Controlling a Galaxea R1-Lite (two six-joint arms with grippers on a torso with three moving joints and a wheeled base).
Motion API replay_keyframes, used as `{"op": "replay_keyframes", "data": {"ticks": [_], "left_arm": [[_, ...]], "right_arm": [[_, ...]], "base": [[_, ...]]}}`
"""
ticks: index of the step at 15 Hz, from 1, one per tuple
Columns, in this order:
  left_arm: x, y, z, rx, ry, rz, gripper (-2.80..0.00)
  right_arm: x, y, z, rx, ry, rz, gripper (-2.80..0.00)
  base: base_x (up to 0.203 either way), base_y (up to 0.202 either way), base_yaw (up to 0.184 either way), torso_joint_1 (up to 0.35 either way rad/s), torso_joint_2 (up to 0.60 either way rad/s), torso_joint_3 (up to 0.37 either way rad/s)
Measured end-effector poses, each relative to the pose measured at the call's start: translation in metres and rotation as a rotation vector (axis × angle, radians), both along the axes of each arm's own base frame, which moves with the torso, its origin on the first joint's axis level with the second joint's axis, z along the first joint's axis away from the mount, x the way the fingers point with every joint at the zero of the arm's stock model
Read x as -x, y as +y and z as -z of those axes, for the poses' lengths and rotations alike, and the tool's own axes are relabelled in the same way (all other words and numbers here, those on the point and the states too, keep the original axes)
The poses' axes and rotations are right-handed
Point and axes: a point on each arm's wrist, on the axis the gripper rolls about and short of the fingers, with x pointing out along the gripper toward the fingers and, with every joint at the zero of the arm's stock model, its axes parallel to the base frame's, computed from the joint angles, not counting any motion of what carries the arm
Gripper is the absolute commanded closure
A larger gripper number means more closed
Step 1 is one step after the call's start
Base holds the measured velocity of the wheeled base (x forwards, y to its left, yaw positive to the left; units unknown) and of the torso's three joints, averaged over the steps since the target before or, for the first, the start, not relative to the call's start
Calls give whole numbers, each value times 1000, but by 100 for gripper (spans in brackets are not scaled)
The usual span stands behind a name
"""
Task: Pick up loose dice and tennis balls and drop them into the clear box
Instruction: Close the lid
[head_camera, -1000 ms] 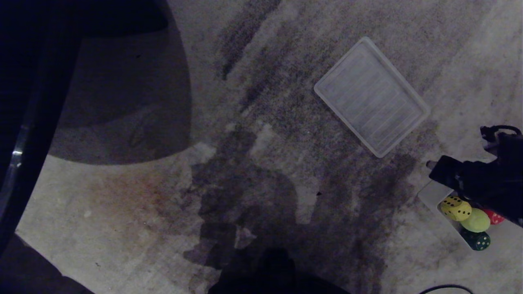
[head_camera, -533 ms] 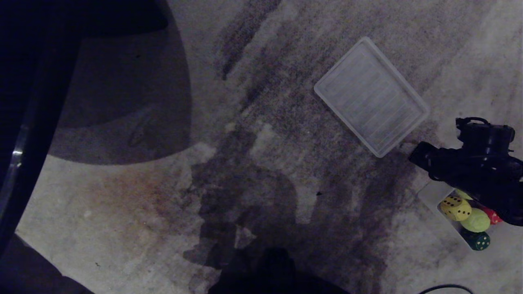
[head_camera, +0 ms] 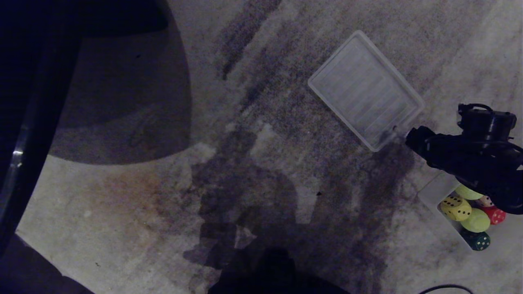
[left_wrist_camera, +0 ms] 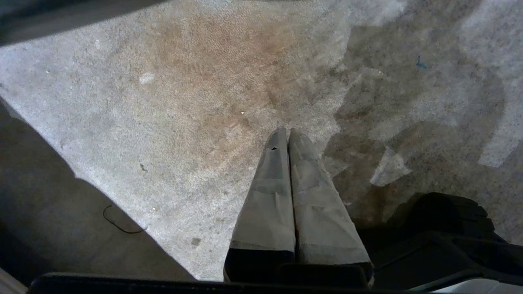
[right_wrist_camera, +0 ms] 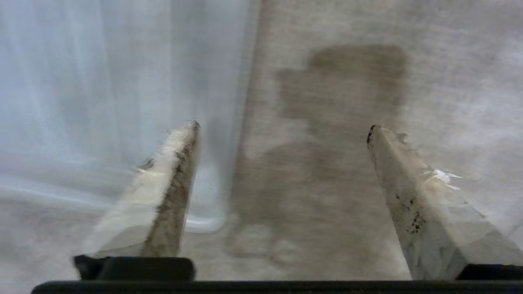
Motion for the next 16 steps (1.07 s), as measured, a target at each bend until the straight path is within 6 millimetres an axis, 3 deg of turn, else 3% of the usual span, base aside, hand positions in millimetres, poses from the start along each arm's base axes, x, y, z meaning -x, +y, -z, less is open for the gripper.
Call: {"op": "replay_keyframes", "data": {"ticks": [5, 11, 12, 16], "left_arm": [[0, 0, 0, 0, 0, 0, 0], [0, 0, 0, -1, 0, 0, 0], [0, 0, 0, 0, 0, 0, 0], [0, 0, 0, 0, 0, 0, 0]], "right_arm": [[3, -1, -7, 2, -20, -1, -280], [-10, 0, -8, -20, -52, 5, -280], [-13, 0, -7, -19, -53, 8, 0], [-21, 2, 1, 5, -30, -1, 0]], "base": [[0, 0, 0, 0, 0, 0], [0, 0, 0, 0, 0, 0], [0, 0, 0, 0, 0, 0], [0, 0, 0, 0, 0, 0]]}}
